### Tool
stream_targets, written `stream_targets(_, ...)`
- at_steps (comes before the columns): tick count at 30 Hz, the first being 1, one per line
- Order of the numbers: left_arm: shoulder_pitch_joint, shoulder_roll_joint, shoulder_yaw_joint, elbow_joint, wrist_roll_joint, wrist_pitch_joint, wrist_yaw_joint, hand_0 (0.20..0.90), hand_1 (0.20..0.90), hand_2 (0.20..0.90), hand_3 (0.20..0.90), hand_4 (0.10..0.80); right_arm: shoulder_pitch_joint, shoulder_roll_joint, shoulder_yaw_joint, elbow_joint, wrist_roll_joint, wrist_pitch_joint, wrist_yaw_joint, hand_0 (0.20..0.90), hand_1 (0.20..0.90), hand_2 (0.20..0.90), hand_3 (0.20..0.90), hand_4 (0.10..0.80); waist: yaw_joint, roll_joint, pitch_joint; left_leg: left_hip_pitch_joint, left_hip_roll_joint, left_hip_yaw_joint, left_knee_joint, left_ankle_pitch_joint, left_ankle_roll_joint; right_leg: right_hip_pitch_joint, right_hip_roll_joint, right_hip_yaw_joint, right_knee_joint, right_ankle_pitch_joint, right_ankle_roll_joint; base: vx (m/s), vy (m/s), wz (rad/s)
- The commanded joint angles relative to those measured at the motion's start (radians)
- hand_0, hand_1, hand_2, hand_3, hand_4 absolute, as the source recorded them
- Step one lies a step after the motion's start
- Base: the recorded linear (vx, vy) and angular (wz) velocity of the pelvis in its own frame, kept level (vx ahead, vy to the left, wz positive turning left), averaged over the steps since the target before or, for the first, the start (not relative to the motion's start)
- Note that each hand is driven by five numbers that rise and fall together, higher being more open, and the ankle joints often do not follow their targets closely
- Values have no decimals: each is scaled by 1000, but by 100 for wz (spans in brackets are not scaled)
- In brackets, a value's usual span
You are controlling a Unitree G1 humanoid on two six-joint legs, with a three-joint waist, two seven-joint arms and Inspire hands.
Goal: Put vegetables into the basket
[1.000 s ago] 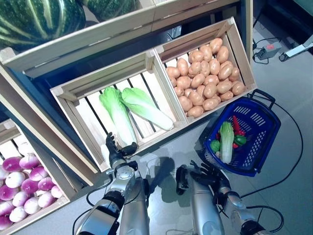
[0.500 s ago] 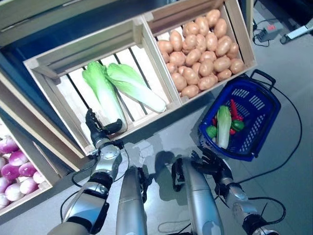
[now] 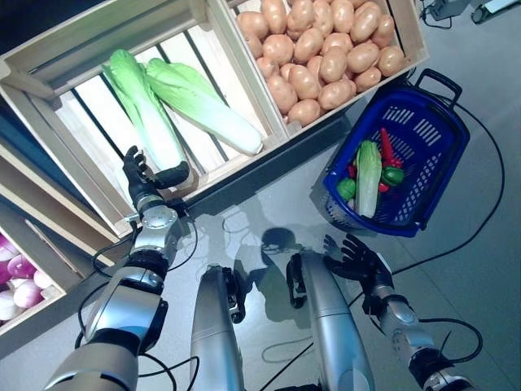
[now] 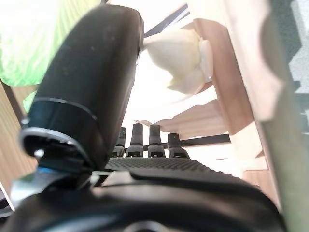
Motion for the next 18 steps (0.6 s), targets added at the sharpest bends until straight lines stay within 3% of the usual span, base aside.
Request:
stream_targets(1,-104,79,-74,71,-35,30,-130,900,900,900,900,800,71,-54,13,-28,22,-32,-48,900,900,900,900,800,-46,-22,-22,24,-8,53,-51,108,83,83,-11,-31,-227,197,-46,-1,-26,-11)
stream_targets(6,-127,75,-91,64,-109,18,-218,900,900,900,900,800,53,-56,16,-17,17,-26,-56,900,900,900,900,800,-51,-23,-10,53,-2,61,-85,122,71,105,-11,-32,-257,200,-46,13,-26,1)
stream_targets(14,-206,76,-104,115,-142,82,-220,900,900,900,900,800,31,-56,26,-14,18,-43,-75,900,900,900,900,800,-66,-29,3,53,6,67,-101,121,65,104,-4,-30,-275,203,-49,2,-17,3)
stream_targets(17,-221,80,-103,125,-175,66,-253,900,900,900,900,800,32,-54,30,-29,14,-46,-101,900,900,900,900,800,-70,-33,7,53,10,68,-106,117,65,102,-2,-30,-278,203,-49,1,-16,0)
stream_targets(18,-222,83,-101,120,-187,58,-257,813,813,813,813,742,37,-55,27,-33,18,-47,-104,900,900,900,900,800,-71,-33,8,54,11,69,-107,114,65,102,-3,-30,-279,203,-48,9,-9,-5)
